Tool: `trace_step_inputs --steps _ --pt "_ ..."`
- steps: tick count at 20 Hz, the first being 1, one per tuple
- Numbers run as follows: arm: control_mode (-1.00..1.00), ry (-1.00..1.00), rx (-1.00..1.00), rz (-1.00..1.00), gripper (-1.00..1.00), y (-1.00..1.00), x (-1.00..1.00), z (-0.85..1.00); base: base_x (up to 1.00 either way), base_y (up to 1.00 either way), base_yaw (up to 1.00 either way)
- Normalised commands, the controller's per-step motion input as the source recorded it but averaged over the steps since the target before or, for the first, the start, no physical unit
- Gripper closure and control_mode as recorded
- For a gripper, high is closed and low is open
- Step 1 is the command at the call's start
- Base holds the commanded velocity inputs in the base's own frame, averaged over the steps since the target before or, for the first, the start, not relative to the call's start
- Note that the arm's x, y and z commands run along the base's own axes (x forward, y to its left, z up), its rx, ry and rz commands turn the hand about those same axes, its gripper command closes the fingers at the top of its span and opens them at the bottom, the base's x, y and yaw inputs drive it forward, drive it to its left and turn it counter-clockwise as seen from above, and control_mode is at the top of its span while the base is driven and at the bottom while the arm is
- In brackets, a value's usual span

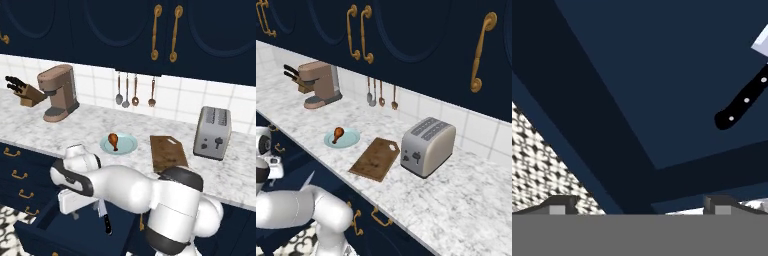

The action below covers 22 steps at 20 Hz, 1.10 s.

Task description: Pick up the knife from the drawer and place it on the cutting board. Then place the meat from the plate to the cutting board.

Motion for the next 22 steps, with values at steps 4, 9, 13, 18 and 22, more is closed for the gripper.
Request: trace_step_inputs --steps 4,9,13,18,22 --pt "-1.00 -0.05 -0.06 -0.11 -1.00 -0.12 0.00 -0.08 0.00 0.00 0.00" --pt "-1.00 0.00 -0.02 -0.05 -1.00 -0.32 0.02 -0.23 0.00 0.00 0.00" --pt "-1.00 0.00 -0.02 -0.02 -1.00 -0.05 0.16 -0.36 0.00 0.00 0.00" --pt "-1.00 0.00 -0.06 -0.02 -1.00 -0.02 0.32 -0.29 0.00 0.00 0.00" --pt "-1.00 -0.09 -0.06 -0.05 -1.00 -0.13 0.18 -0.25 0.00 0.00 0.00"
